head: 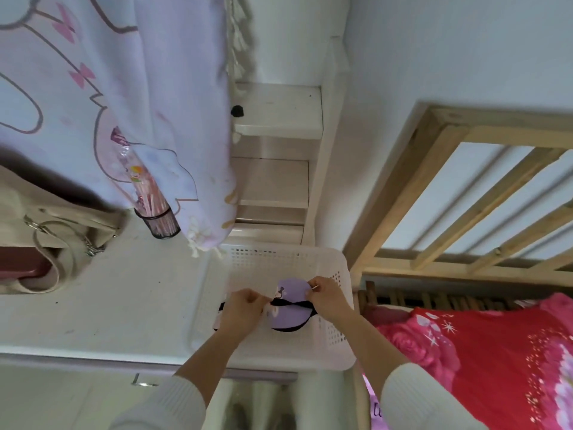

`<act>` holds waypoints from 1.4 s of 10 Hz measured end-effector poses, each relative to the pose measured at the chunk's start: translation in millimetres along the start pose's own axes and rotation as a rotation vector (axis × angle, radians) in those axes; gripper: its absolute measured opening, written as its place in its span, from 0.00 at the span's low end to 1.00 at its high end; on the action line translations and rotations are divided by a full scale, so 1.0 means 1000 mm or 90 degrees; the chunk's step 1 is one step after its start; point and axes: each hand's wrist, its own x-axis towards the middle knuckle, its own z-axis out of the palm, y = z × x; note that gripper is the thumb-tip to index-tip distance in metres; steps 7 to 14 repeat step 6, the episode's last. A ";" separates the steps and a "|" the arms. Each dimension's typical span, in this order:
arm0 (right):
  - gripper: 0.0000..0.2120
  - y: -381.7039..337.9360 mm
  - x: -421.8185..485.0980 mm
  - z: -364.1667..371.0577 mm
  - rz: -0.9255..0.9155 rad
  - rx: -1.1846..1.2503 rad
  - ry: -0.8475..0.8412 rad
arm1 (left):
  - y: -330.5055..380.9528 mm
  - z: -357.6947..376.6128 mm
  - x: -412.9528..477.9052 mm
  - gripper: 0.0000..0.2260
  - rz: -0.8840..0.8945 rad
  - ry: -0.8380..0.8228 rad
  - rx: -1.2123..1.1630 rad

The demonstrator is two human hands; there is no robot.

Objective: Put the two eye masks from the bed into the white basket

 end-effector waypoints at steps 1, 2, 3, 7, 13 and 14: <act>0.09 0.005 0.008 0.013 0.052 -0.017 -0.012 | -0.009 -0.008 0.002 0.05 0.109 0.085 0.110; 0.08 0.009 0.012 0.020 0.089 -0.044 -0.016 | -0.024 -0.020 0.003 0.05 0.255 0.147 0.252; 0.03 0.006 0.010 0.020 0.083 -0.119 -0.012 | -0.030 -0.033 0.003 0.10 0.360 0.201 0.381; 0.14 -0.071 -0.045 -0.034 -0.194 -0.126 0.022 | -0.044 -0.055 0.017 0.30 0.269 0.206 0.459; 0.14 -0.071 -0.045 -0.034 -0.194 -0.126 0.022 | -0.044 -0.055 0.017 0.30 0.269 0.206 0.459; 0.14 -0.071 -0.045 -0.034 -0.194 -0.126 0.022 | -0.044 -0.055 0.017 0.30 0.269 0.206 0.459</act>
